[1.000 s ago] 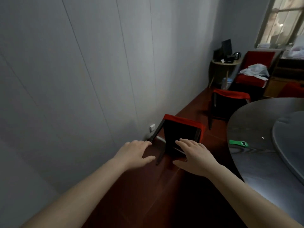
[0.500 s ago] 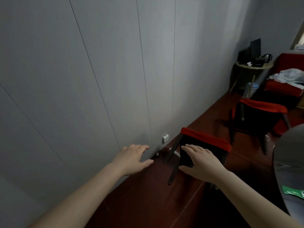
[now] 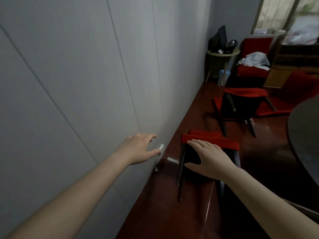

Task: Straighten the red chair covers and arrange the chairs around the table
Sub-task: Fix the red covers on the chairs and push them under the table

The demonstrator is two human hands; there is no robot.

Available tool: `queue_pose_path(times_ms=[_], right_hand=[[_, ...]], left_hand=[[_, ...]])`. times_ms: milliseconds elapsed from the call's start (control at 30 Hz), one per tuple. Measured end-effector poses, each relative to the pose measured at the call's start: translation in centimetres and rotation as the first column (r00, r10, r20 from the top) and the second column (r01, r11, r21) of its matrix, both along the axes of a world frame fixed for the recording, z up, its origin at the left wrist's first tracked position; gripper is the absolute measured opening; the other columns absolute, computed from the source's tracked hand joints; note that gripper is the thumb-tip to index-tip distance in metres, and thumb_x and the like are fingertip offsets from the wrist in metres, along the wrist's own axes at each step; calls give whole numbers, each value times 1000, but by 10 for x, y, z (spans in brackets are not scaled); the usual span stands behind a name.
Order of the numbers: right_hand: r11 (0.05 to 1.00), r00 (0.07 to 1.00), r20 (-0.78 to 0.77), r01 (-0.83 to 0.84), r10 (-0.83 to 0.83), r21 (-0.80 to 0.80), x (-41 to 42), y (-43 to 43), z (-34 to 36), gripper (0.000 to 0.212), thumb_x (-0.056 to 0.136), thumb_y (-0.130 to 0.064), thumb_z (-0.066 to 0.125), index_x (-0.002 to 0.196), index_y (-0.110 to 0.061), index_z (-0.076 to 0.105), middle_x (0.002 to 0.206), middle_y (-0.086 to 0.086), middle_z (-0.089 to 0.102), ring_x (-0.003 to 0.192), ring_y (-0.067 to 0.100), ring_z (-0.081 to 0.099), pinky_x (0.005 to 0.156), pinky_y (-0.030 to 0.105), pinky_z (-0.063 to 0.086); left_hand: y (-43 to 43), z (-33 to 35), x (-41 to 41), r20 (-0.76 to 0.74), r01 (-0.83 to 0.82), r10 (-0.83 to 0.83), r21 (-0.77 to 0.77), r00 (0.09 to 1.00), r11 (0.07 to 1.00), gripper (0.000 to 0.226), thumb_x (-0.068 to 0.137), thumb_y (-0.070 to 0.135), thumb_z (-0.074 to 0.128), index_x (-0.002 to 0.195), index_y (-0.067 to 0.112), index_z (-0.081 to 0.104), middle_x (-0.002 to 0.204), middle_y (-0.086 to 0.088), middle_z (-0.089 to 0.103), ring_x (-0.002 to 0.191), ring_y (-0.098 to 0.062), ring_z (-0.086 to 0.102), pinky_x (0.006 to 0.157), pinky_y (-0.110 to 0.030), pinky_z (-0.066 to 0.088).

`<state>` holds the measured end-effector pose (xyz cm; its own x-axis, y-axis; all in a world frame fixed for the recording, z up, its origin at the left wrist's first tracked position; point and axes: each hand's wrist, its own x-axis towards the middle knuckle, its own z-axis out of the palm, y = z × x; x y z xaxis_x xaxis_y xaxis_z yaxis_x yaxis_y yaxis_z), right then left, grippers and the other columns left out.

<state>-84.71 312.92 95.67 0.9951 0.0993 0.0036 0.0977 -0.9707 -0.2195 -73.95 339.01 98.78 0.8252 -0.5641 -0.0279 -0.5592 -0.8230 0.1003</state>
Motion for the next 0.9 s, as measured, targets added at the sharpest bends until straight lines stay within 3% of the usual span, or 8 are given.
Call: queue_pose_path(times_ms=[233,733,900], right_hand=[[982,978,-90,191,-189,8,60,-13,-13,87,85,-71,50,155,-32,16,162,-10,18,149,12,14,118,36,14],[948,951,-75,306,-300,88,286,-61,-26,86,85,-69,52,155,-30,18,161,-7,21,148,13,18,118,38,20],[916,921,-83,388,-381,102,323,-91,-30,88,84,-70,52,155,-31,18,161,-8,22,148,12,19,118,38,21]], left_hand=[[-23,-22,95,-59,136,-137,-31,989,990,71,90,69,47,149,32,37,140,8,55,130,-15,48,102,-34,39],[-100,-27,335,-110,226,-228,-31,967,974,70,90,70,44,148,32,36,140,8,54,130,-16,47,102,-39,41],[-156,-32,400,-124,353,-347,26,930,935,72,90,69,48,148,29,37,144,5,52,133,-18,46,106,-40,40]])
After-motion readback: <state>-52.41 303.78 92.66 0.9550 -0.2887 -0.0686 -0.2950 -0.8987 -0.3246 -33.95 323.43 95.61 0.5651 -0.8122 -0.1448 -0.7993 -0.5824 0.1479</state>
